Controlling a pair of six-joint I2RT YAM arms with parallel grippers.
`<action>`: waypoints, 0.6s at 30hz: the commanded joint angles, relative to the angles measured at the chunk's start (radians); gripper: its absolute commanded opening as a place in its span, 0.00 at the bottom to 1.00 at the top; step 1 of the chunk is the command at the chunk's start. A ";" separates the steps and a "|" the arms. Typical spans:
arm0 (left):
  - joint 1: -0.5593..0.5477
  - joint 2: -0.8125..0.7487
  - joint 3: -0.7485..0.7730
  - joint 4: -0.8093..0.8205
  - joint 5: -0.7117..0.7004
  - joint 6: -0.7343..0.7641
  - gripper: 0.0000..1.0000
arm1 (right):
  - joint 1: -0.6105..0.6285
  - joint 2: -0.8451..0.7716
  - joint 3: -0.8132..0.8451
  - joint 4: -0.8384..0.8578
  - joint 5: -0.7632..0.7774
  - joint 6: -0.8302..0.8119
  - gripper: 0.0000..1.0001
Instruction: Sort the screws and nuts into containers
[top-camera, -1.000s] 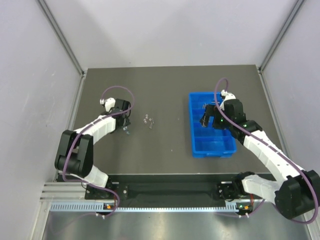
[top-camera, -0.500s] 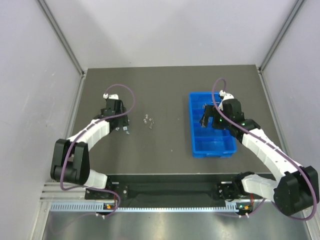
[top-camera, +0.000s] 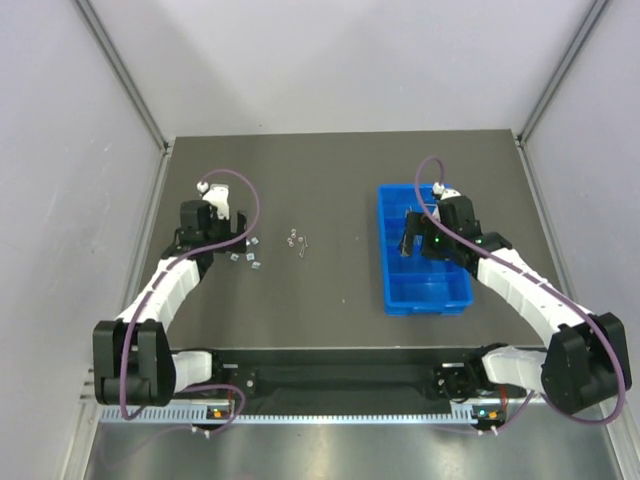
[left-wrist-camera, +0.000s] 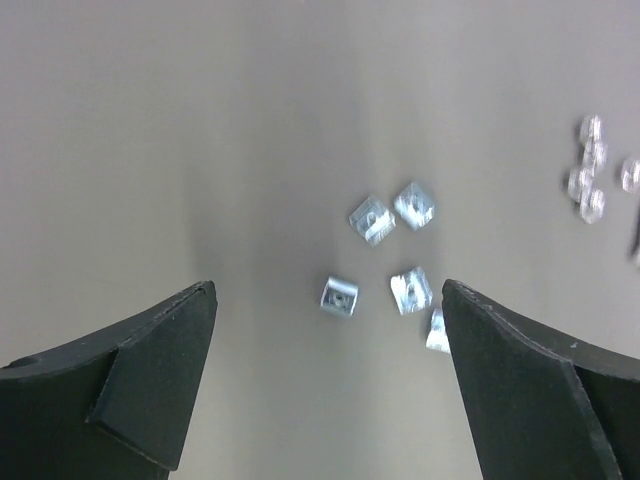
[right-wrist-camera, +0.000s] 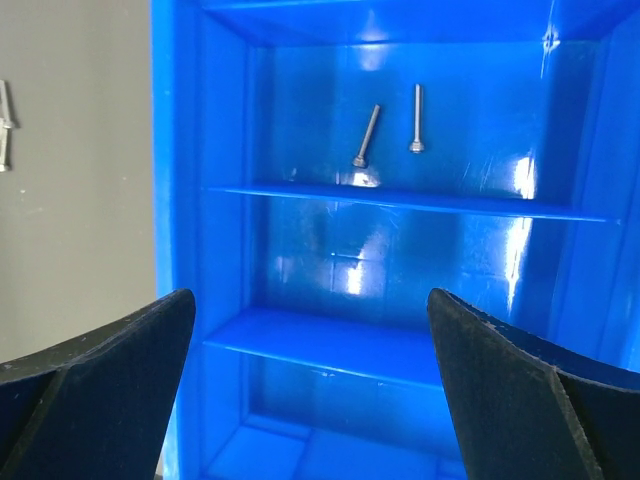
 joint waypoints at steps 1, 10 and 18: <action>0.035 0.032 0.026 -0.103 0.205 0.193 0.99 | 0.012 0.013 0.045 0.013 0.013 -0.002 1.00; 0.113 0.170 0.087 -0.145 0.239 0.181 0.83 | 0.009 -0.003 0.031 0.015 0.061 -0.005 1.00; 0.124 0.234 0.077 -0.142 0.262 0.245 0.81 | 0.003 -0.005 0.025 0.007 0.076 0.001 1.00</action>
